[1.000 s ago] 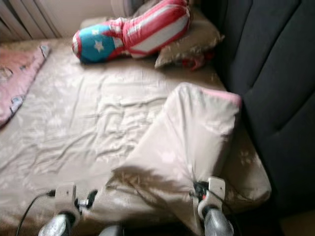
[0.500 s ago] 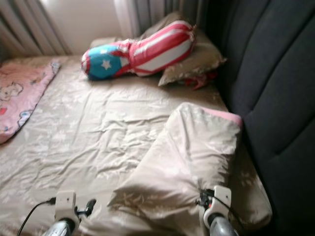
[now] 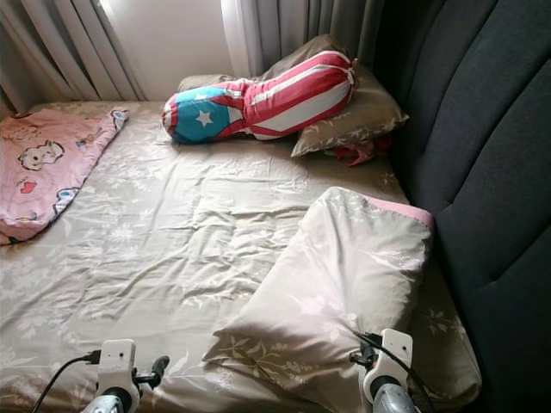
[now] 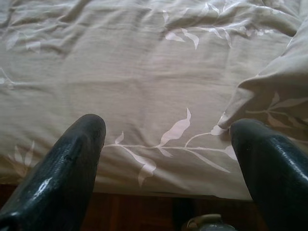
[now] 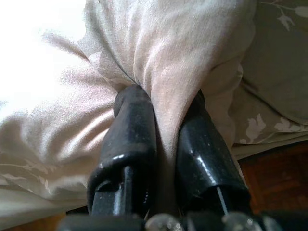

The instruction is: Clean up the room

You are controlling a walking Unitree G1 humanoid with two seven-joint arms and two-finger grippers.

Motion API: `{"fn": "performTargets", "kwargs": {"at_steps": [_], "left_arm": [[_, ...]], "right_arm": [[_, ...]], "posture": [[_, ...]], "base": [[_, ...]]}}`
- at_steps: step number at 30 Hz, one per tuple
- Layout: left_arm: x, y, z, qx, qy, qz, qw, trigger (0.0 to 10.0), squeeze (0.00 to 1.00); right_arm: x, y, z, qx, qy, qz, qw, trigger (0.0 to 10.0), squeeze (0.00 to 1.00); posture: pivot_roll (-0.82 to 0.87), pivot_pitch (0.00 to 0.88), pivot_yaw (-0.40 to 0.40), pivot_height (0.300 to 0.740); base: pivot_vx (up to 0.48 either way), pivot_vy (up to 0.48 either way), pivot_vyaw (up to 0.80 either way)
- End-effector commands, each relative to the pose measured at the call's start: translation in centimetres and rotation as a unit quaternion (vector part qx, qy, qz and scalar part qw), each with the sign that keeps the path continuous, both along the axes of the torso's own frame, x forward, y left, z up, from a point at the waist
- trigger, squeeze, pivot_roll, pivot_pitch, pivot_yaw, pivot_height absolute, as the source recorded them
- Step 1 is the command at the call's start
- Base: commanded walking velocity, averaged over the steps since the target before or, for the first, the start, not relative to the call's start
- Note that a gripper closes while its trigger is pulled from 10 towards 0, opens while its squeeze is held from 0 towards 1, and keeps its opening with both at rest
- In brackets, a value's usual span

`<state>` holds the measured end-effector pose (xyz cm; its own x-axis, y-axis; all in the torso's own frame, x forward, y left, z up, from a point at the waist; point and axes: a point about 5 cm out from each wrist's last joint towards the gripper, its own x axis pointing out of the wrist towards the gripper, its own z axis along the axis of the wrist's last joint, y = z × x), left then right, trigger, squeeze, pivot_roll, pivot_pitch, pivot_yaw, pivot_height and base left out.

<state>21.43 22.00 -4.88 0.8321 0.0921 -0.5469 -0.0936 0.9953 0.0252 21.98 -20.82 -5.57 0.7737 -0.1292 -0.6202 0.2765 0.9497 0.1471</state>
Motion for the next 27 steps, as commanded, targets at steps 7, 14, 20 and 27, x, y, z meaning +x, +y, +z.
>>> {"fn": "performTargets", "kwargs": {"at_steps": [7,14,20,27], "left_arm": [[-0.2,0.0,-0.2,0.009,0.006,-0.008,1.0,10.0,0.0],[-0.3,-0.1,-0.2,0.013,0.006,-0.011,1.0,10.0,0.0],[-0.3,0.0,-0.2,0.014,0.006,-0.012,1.0,10.0,0.0],[-0.3,0.1,-0.2,0.022,0.004,-0.01,1.0,10.0,0.0]], "right_arm": [[1.5,-2.0,1.6,-0.046,-0.034,-0.035,0.998,10.0,0.0],[1.6,-3.0,1.9,-0.066,-0.031,-0.054,0.996,10.0,0.0],[1.5,-4.4,2.4,-0.1,-0.03,-0.089,0.991,10.0,0.0],[1.5,-5.2,2.7,-0.123,-0.03,-0.103,0.987,10.0,0.0]], "posture": [[-0.1,0.0,-0.004,0.74],[-0.1,0.0,-0.006,0.74],[-0.1,0.0,-0.005,0.74],[-0.1,0.0,-0.007,0.74]], "base": [[0.0,0.0,0.0],[0.0,-0.034,0.0],[0.0,-0.251,0.0],[0.0,-0.317,0.0]]}}
